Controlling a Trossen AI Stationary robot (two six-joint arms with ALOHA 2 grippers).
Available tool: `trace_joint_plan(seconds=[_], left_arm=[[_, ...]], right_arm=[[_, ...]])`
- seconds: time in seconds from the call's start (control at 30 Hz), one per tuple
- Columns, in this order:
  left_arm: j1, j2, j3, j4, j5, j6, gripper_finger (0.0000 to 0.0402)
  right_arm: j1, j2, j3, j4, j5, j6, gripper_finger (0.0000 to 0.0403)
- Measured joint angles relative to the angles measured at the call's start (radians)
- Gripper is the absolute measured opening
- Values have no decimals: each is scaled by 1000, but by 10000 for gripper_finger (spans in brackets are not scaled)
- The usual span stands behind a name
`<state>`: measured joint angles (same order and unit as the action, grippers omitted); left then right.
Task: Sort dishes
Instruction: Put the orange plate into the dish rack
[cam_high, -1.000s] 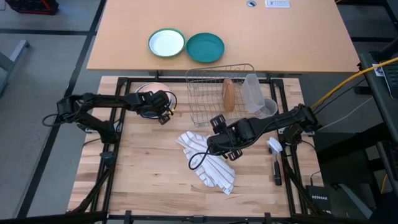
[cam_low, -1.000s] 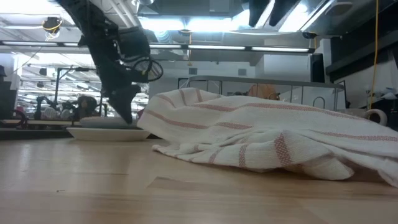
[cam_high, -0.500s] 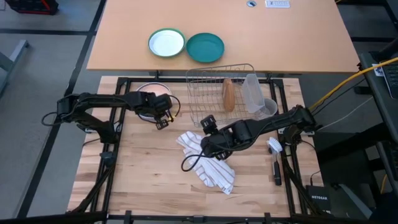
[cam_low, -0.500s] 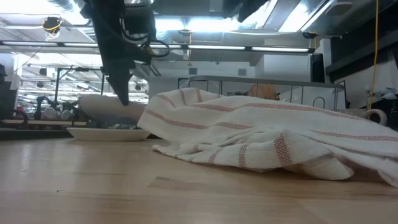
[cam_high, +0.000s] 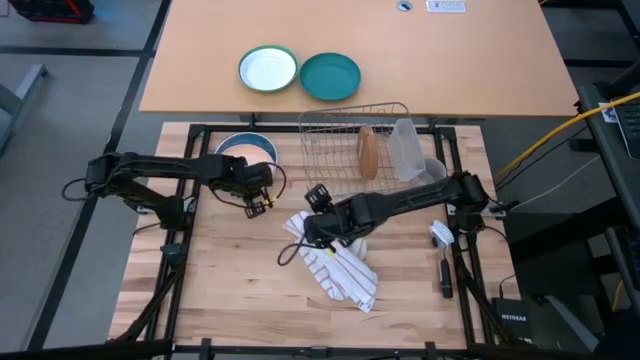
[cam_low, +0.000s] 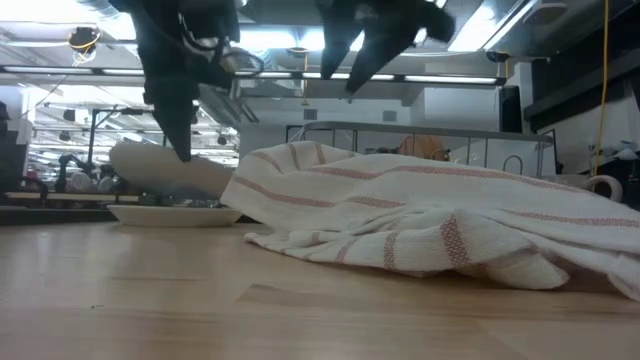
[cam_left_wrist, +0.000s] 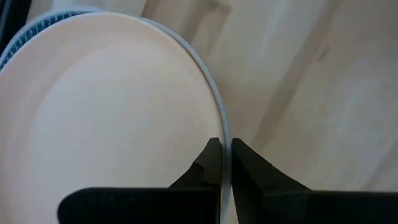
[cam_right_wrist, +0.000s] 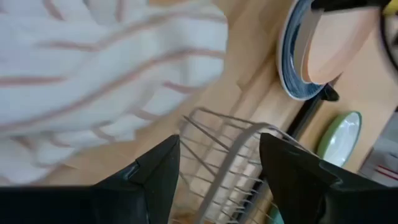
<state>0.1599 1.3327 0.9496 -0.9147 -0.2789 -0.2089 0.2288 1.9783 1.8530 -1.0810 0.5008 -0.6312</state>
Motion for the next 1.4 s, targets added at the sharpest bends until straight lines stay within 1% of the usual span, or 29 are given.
trace_joint_plan(seconds=[0.23,0.43,0.53,0.63,0.73,0.8,0.97,1.1,1.3,1.4], left_arm=[[-110,-127,0,-22,2,-49,3],[-227,-251,0,-32,95,-69,3],[-291,-297,0,-35,113,-83,3],[-348,-320,0,-37,116,-105,3],[-401,-322,0,-36,119,-135,3],[-437,-313,0,-35,119,-156,3],[-527,-265,0,-19,119,-228,4],[-584,-217,0,20,119,-234,3],[-634,-150,0,99,119,-229,4],[-647,-127,0,99,119,-230,3]], right_arm=[[-57,5,0,81,8,-95,225],[-81,3,0,205,-5,-333,225],[-90,3,0,286,-59,-457,225],[-111,3,0,344,-183,-557,225],[-138,11,0,395,-335,-583,224],[-151,24,0,412,-394,-580,224],[-160,65,0,448,-407,-578,224],[-157,104,0,462,-439,-581,224],[-157,152,0,496,-473,-581,224],[-157,157,0,494,-476,-581,224]])
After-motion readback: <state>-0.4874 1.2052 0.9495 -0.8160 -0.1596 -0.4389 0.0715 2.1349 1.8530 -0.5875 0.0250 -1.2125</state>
